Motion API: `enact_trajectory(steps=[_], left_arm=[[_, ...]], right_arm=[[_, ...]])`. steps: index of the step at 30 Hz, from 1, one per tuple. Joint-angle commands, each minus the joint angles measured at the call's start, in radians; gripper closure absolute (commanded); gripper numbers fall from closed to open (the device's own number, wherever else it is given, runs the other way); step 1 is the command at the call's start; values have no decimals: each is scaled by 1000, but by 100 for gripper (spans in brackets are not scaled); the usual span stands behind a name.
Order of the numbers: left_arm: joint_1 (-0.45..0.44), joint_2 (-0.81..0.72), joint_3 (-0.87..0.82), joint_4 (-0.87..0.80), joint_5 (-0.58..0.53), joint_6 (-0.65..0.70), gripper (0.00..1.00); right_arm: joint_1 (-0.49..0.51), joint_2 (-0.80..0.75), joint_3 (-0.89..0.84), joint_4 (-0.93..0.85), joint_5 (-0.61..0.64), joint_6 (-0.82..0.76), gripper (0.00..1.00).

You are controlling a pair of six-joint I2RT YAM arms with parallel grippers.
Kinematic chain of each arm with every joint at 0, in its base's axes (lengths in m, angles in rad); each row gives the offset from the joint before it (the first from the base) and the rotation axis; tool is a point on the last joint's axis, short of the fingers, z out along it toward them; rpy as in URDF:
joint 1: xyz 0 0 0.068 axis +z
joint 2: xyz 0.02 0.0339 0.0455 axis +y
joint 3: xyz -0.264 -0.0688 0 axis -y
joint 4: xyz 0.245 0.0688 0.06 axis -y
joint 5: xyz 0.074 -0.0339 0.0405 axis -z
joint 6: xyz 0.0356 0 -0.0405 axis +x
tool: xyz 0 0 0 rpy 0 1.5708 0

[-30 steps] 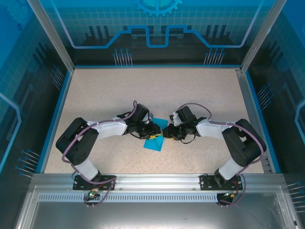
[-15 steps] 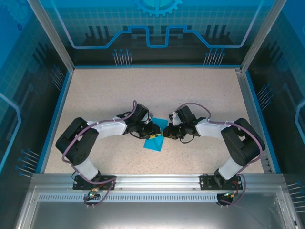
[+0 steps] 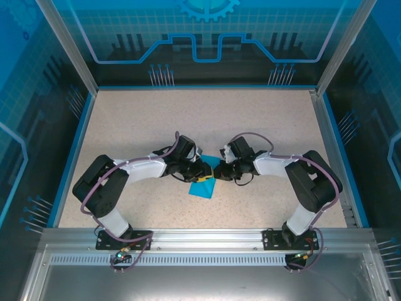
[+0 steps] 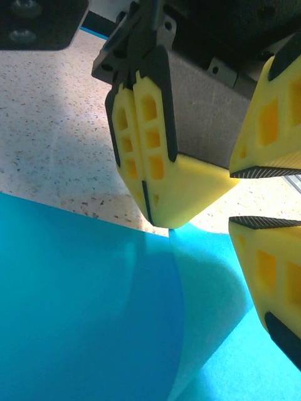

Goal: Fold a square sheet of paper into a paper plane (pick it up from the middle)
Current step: Fold the triangle a second time at the center of the table.

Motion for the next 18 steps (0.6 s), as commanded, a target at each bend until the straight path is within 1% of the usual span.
enact_trajectory(steps=[1,18], left_arm=[[6,28,11,21,46,14,74],[-1,92,24,11,66,31,75]], right_arm=[[1,19,26,-31,12,-25,92],[-1,61,62,-58,35,-41,91]])
